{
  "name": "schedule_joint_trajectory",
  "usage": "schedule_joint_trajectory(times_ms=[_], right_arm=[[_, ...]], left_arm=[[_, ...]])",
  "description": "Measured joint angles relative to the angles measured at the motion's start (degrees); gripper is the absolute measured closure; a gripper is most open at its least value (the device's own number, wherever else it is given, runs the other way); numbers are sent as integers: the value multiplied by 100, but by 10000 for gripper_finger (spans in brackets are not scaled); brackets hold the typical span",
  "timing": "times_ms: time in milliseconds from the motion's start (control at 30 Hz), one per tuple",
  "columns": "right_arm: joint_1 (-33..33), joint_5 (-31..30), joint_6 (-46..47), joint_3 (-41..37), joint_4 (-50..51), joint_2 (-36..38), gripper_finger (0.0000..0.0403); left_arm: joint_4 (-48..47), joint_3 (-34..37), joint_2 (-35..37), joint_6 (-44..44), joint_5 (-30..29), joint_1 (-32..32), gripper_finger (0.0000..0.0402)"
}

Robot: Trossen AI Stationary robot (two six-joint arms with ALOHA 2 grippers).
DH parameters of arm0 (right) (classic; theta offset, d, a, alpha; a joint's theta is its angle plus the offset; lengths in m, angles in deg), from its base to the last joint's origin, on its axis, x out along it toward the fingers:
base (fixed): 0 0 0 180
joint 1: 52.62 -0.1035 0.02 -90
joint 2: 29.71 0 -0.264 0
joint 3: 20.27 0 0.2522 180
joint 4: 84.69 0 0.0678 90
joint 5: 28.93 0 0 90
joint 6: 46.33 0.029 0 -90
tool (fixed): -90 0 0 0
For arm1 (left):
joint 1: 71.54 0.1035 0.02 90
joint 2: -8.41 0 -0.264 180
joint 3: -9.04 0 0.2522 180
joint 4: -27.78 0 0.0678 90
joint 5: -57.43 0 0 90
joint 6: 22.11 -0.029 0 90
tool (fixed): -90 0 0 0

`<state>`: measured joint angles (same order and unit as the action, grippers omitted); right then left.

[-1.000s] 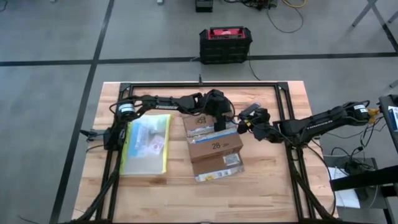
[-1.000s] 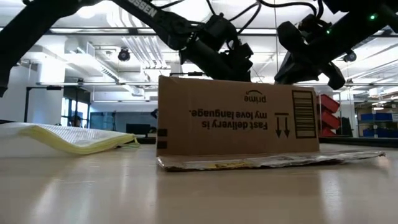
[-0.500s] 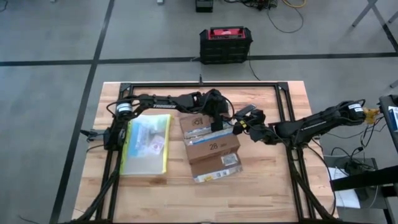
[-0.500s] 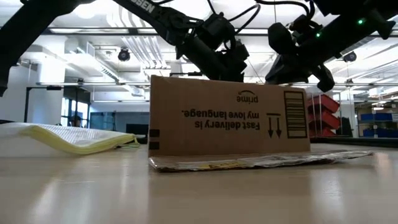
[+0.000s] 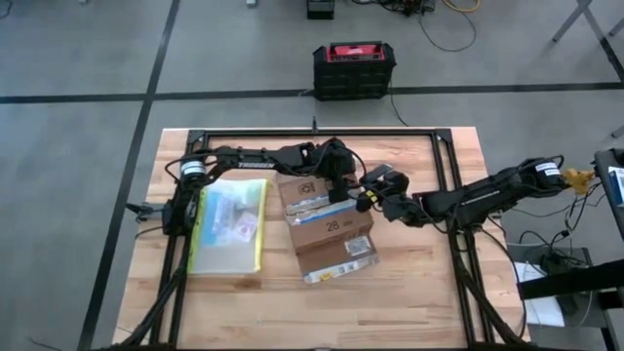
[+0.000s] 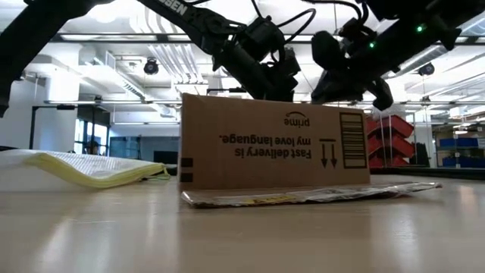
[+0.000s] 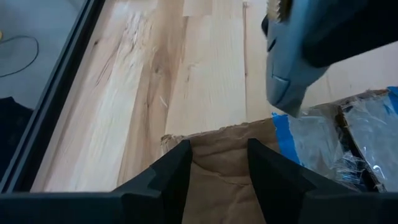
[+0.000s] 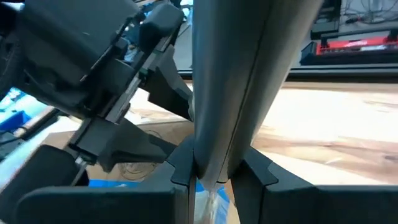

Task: Unpack boxes
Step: Break down the box until it is fully flat

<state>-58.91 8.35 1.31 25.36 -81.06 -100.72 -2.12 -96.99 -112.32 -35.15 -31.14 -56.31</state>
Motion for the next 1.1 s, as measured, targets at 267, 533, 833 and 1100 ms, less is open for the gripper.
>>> schedule_joint_trajectory(times_ms=[267, 533, 833, 1100], right_arm=[[97, -40, -11, 22, 30, -94, 355], [108, -70, 182, 44, -8, -291, 355], [108, -234, -102, 44, 42, -33, 355], [108, -129, 137, 42, 42, -242, 355]], left_arm=[[-7, 2, 0, 2, 7, 0, 257], [-15, 4, 0, 19, 7, 2, 259], [-8, 4, 0, 24, 13, 4, 255], [7, 7, 0, 50, 14, 4, 260]])
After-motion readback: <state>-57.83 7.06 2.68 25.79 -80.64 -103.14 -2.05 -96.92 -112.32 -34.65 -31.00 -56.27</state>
